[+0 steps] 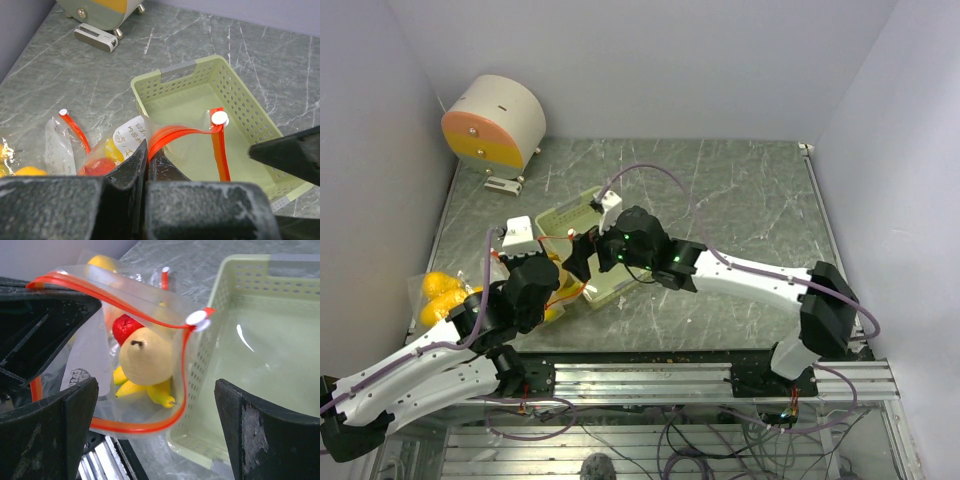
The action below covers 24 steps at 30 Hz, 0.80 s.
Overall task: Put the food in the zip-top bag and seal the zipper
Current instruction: Place the fake fruit in the zipper food storage bag, then zip the zipper food storage bag.
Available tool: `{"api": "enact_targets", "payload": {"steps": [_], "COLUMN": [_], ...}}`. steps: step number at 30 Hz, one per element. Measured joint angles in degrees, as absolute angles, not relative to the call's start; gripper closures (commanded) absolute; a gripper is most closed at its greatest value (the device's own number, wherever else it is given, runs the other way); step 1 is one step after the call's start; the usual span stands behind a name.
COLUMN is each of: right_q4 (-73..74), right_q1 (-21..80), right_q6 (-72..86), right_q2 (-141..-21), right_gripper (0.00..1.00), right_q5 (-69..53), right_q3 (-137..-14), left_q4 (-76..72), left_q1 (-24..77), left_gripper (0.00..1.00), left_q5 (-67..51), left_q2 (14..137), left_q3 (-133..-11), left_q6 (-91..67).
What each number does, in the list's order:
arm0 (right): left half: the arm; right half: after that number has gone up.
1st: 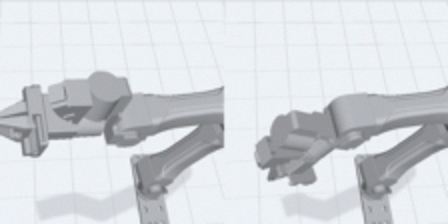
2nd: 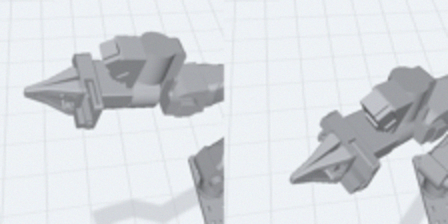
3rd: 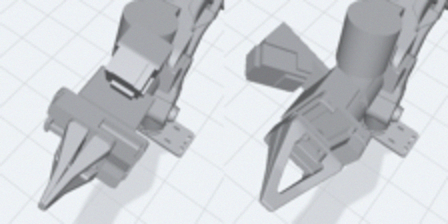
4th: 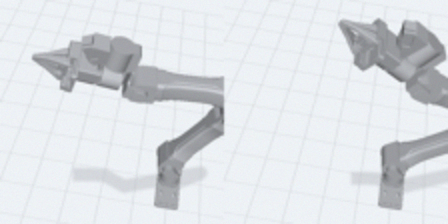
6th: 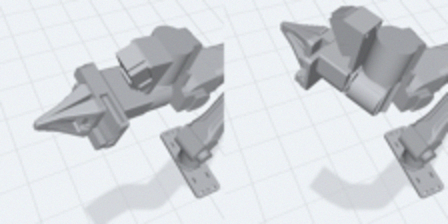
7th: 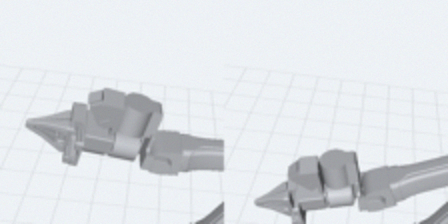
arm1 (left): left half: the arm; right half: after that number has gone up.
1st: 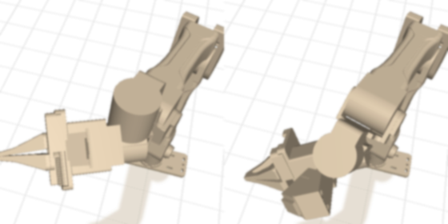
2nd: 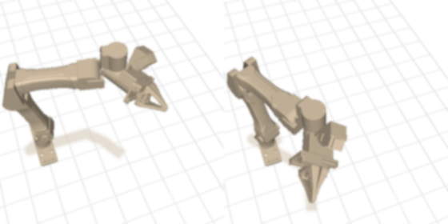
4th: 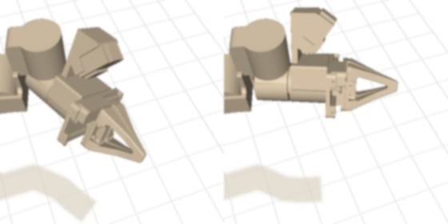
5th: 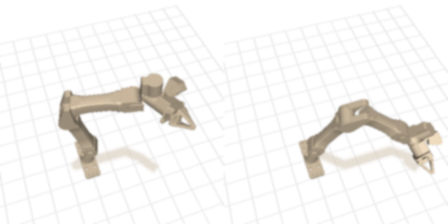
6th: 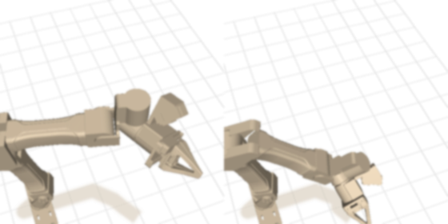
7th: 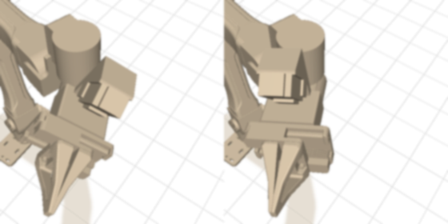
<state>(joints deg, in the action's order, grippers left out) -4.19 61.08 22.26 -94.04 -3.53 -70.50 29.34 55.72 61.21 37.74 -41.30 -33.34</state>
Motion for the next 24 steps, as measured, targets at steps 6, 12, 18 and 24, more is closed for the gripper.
{"api": "enact_targets", "payload": {"steps": [6,12,18,24], "right_q4": [-1.4,-1.2,-3.6,-4.0], "right_q1": [58.7,53.9,52.2,52.6], "right_q6": [27.1,36.5,45.5,49.2], "right_q2": [-88.8,-89.7,-94.8,-101.3], "right_gripper": [0.04,0.11,0.13,0.29], "right_q5": [1.3,-1.7,-5.6,-9.2], "right_q3": [-69.0,-69.1,-72.5,-78.6], "left_q4": [29.5,29.7,29.7,29.5], "left_q1": [55.7,55.7,55.7,55.7], "left_gripper": [0.93,0.93,0.93,0.93], "left_q5": [61.2,61.2,61.2,61.2], "left_q2": [36.8,35.4,34.8,34.8], "left_q3": [-41.3,-40.5,-39.4,-38.5], "left_q6": [-33.5,-33.9,-34.4,-34.6]}}
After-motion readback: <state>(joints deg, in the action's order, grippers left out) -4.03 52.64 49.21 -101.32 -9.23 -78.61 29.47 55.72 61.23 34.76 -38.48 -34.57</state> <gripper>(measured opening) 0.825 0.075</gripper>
